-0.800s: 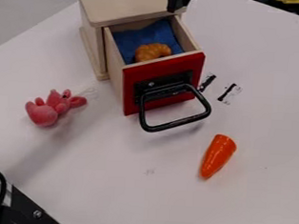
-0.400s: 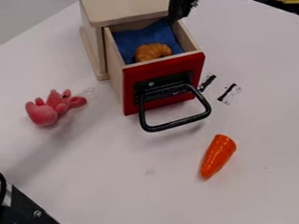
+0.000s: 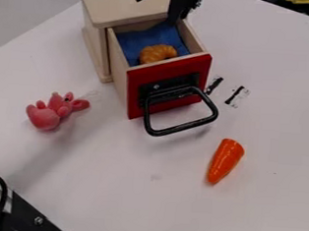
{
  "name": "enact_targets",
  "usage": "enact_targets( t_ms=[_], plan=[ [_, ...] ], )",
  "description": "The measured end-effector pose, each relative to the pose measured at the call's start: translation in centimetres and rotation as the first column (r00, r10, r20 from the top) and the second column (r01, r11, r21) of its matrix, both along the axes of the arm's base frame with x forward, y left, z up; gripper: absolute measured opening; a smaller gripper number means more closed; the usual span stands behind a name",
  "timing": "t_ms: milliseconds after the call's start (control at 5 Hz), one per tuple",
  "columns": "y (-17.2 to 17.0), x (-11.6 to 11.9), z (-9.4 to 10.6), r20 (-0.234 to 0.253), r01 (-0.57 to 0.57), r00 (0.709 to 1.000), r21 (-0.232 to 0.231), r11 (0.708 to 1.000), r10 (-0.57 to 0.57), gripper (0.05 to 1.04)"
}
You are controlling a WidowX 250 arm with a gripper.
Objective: Closed the drawer
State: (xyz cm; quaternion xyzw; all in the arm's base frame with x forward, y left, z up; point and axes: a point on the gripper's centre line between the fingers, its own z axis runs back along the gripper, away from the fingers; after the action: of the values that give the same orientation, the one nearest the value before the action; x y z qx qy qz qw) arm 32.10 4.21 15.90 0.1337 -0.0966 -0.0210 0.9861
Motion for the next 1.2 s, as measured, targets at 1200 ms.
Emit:
enact_targets(
  t_ms=[1200],
  plan=[
    [-5.8, -4.7, -4.5, -0.053, -0.571, 0.82, -0.135, 0.81, 0.57, 0.995]
  ],
)
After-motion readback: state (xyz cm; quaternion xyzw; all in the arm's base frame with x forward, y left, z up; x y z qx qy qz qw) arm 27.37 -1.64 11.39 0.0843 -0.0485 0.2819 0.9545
